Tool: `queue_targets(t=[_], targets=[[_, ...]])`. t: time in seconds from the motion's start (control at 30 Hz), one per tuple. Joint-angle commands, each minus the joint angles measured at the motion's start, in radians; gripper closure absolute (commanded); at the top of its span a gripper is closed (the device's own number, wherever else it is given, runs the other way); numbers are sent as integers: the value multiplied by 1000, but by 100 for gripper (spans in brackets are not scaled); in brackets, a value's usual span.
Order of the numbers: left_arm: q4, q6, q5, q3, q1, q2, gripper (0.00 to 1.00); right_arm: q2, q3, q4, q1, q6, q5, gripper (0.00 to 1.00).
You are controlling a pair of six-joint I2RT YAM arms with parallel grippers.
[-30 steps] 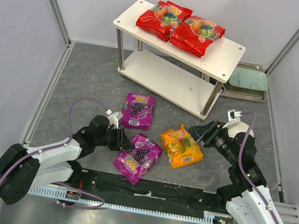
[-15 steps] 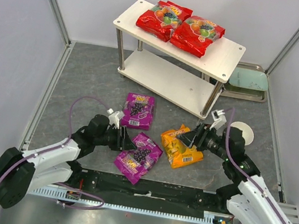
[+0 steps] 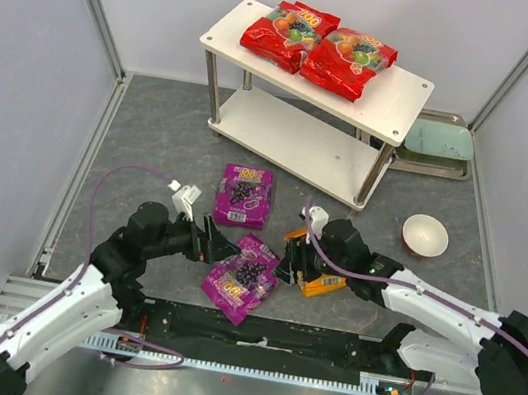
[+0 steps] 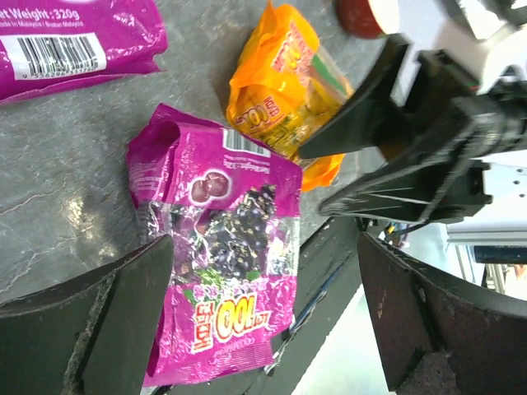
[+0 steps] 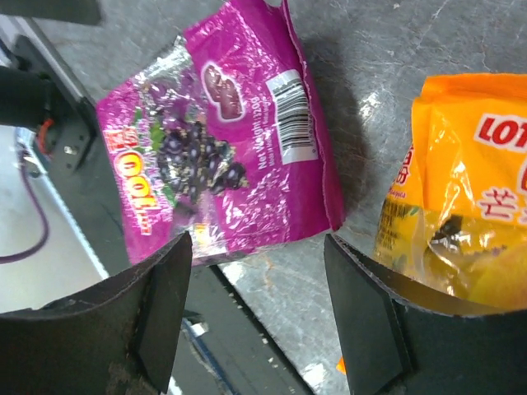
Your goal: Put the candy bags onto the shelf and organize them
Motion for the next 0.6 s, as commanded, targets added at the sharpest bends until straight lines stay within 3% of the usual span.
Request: queue_targets(t=[0.0, 0.27, 0.57], targets=[[-151, -55, -45, 39, -5, -123, 1, 74, 41, 81, 33, -142, 50, 26], [-182, -73, -46, 39, -5, -160, 1, 157, 148, 80, 50, -317, 135, 17], [-195, -70, -45, 40, -5, -172, 1, 341, 260, 80, 48, -412, 86, 17]])
